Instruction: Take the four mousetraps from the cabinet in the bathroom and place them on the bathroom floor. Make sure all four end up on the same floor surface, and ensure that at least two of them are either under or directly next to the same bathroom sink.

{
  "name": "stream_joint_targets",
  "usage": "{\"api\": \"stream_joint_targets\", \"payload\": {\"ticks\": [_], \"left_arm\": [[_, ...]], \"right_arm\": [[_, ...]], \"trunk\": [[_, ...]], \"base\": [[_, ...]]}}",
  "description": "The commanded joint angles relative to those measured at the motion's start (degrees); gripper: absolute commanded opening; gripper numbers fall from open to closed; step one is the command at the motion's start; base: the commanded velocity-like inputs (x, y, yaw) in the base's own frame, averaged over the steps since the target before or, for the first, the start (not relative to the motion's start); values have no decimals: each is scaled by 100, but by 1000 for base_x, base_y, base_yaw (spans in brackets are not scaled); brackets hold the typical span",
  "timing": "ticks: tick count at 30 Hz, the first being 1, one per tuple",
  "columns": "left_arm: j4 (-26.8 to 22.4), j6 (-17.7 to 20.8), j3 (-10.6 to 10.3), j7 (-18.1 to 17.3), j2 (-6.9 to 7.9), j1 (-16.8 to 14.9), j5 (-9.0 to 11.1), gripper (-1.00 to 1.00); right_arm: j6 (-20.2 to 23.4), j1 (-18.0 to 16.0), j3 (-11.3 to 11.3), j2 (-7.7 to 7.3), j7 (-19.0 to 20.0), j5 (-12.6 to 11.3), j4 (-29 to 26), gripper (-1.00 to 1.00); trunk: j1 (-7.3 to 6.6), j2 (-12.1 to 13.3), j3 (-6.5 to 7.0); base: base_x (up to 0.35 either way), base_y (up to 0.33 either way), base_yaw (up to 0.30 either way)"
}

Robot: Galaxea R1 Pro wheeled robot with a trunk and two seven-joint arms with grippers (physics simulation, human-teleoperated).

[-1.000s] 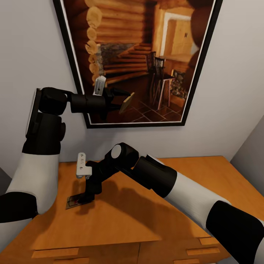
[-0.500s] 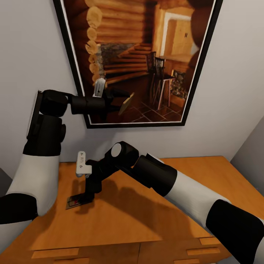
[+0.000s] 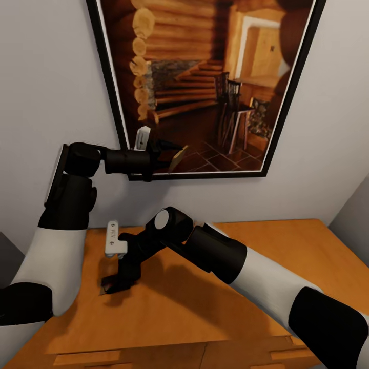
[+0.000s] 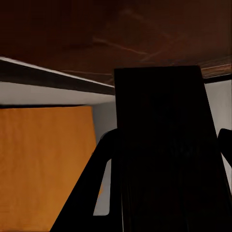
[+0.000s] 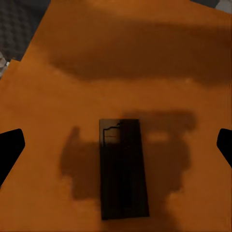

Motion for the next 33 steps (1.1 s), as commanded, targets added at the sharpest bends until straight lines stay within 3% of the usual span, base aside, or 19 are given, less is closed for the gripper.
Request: {"api": "stream_joint_targets", "payload": {"ticks": [1,15,22,33], "left_arm": [[-1,21,0,43,3,-4,43,-100],[-10,30,20,40,10,0,43,-100],[-9,30,17,40,25,0,43,-100],[-10,30,12,40,30,3,43,-100]], "right_arm": [[20,28,2,4,43,52,-5,100],[29,120,48,4,62,55,-6,100],[30,120,256,4,55,77,-6,100],[29,120,278,4,62,79,-6,100]], "trunk": [[1,-4,-6],[1,-4,-6],[1,-4,-6],[1,-4,-6]], "base": [[44,183,0],[6,31,0],[0,141,0],[0,10,0]]}}
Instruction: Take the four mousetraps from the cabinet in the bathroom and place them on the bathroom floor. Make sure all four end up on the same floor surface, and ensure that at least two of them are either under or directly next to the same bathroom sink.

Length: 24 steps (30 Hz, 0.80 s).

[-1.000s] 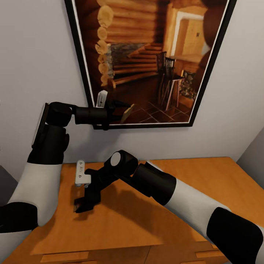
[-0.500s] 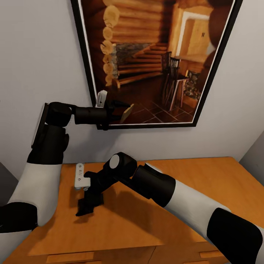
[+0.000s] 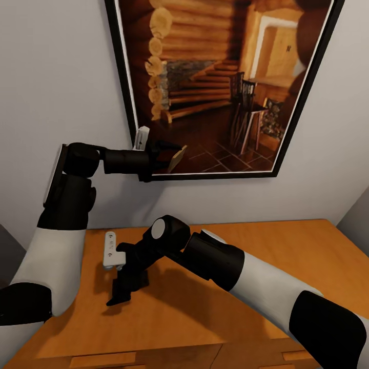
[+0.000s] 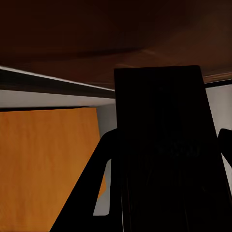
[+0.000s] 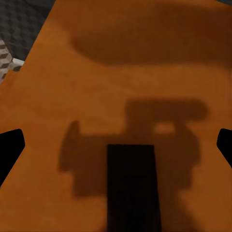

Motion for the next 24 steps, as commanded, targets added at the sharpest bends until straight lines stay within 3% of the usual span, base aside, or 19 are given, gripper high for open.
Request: {"api": "stream_joint_targets", "payload": {"ticks": [1,9,11,16,24], "left_arm": [[-1,20,-1,46,2,-8,43,-100],[-1,20,-4,46,-6,-7,43,-100],[-1,20,-5,46,-11,-7,43,-100],[-1,20,-1,46,-19,-8,43,-100],[5,20,-6,46,-15,-8,43,-100]], "right_arm": [[22,-5,-3,3,40,48,-6,100],[30,-5,42,3,41,20,8,100],[34,-5,119,3,42,15,14,100],[54,-5,562,3,44,23,20,100],[66,-5,674,3,49,35,26,100]], "trunk": [[0,-4,-6],[0,-4,-6],[0,-4,-6],[66,-124,-60],[66,-124,-60]], "base": [[0,0,0],[0,0,0],[0,0,0],[0,0,0],[0,0,0]]}}
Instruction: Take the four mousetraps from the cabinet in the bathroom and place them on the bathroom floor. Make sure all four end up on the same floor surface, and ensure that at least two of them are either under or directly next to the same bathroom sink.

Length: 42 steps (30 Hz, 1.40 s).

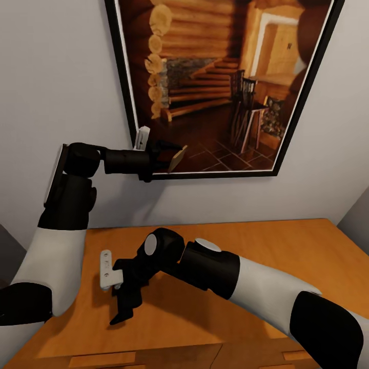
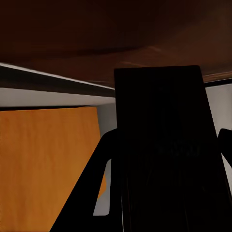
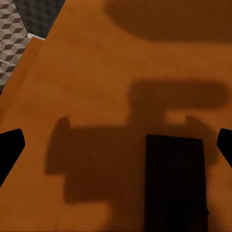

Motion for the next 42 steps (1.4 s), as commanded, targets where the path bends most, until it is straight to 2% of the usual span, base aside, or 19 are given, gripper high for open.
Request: {"api": "stream_joint_targets", "payload": {"ticks": [1,14,27,42], "left_arm": [[-2,20,-2,46,2,-5,43,-100],[-6,20,-4,53,16,0,43,-100],[-7,20,-4,55,20,0,43,-100],[1,20,-4,53,27,0,43,-100]], "right_arm": [[20,-5,1,3,40,47,-5,100],[33,-5,-26,2,40,13,-3,100],[54,-5,-39,-144,26,6,6,100],[57,-5,-42,-156,16,21,21,100]], "trunk": [[0,-4,-6],[0,-4,-6],[0,-4,-6],[0,-4,-6]], "base": [[0,0,0],[0,0,0],[0,0,0],[0,0,0]]}}
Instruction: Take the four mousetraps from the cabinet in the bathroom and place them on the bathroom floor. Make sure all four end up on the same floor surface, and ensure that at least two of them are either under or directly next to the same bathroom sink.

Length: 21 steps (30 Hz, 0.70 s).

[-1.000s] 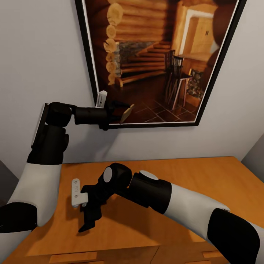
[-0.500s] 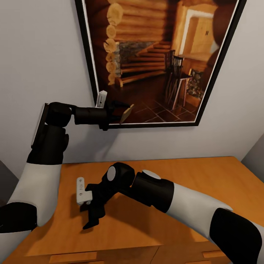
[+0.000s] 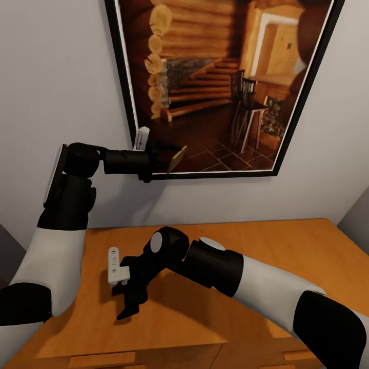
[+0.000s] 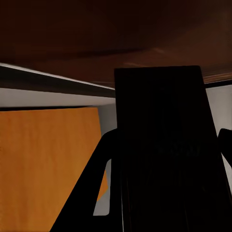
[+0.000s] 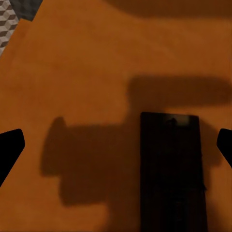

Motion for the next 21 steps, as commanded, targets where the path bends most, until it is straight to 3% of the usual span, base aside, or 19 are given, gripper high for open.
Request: {"api": "stream_joint_targets", "payload": {"ticks": [1,21], "left_arm": [[-1,20,0,47,3,-6,43,-100],[0,20,0,40,4,-6,43,-100]], "right_arm": [[18,-5,-2,1,42,55,-5,100],[18,-5,-15,-102,24,50,32,100]], "trunk": [[0,-4,-6],[22,-44,-24]], "base": [[0,0,0],[0,0,0]]}}
